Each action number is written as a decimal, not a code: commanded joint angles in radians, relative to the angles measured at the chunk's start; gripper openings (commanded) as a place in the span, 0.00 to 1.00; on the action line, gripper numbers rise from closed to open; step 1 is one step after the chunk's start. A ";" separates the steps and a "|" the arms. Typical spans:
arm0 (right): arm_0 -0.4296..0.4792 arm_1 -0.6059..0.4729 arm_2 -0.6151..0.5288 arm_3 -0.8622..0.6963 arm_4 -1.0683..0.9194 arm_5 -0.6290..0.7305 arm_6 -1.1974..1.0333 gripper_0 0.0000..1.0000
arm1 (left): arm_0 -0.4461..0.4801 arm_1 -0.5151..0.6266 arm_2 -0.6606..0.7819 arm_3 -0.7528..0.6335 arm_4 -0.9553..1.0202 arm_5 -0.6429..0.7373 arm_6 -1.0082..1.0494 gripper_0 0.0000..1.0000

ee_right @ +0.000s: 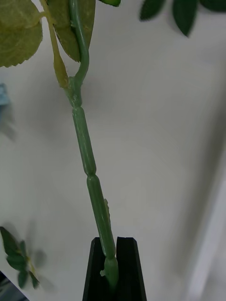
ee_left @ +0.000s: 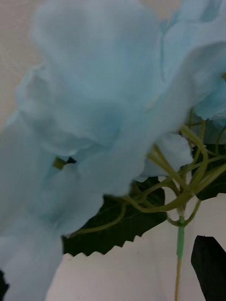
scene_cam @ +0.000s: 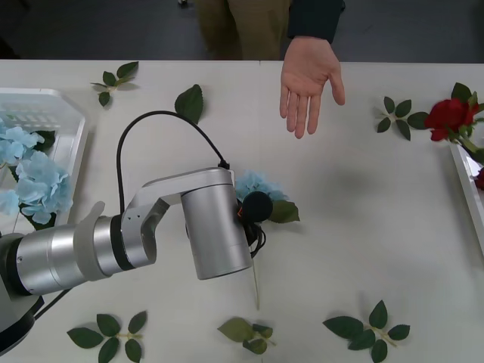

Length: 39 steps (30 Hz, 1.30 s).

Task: Place the red flowers into the right box and the blue flowers into the left box. If a person shows an open palm, hand one flower to the person first, then continue sorting.

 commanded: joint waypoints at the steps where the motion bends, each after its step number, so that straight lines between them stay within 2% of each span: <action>1: -0.086 0.096 -0.033 -0.152 -0.061 -0.059 -0.079 0.00 | 0.009 -0.030 -0.046 0.005 -0.024 -0.071 0.082 1.00; 8: -0.143 0.220 -0.036 -0.314 -0.232 -0.206 -0.102 0.00 | 0.009 -0.063 -0.132 0.008 -0.093 -0.101 0.177 1.00; 13: -0.180 0.317 -0.034 -0.412 -0.242 -0.315 -0.094 0.00 | 0.010 -0.064 -0.202 0.037 -0.136 -0.158 0.224 1.00; 18: -0.221 0.456 0.026 -0.561 -0.100 -0.504 -0.100 0.00 | 0.030 -0.066 -0.253 0.104 -0.194 -0.255 0.235 1.00; 22: -0.284 0.564 0.176 -0.624 0.034 -0.708 -0.103 0.00 | 0.039 -0.073 -0.268 0.149 -0.225 -0.295 0.238 1.00; 25: -0.359 0.636 0.283 -0.609 0.146 -0.820 -0.105 0.00 | 0.039 -0.079 -0.268 0.164 -0.228 -0.293 0.240 1.00; 29: -0.466 0.720 0.368 -0.520 0.261 -0.880 -0.108 0.00 | 0.042 -0.086 -0.268 0.166 -0.240 -0.293 0.240 1.00; 39: -0.654 0.806 0.394 -0.317 0.345 -0.878 -0.114 0.00 | 0.045 -0.087 -0.267 0.166 -0.249 -0.290 0.240 1.00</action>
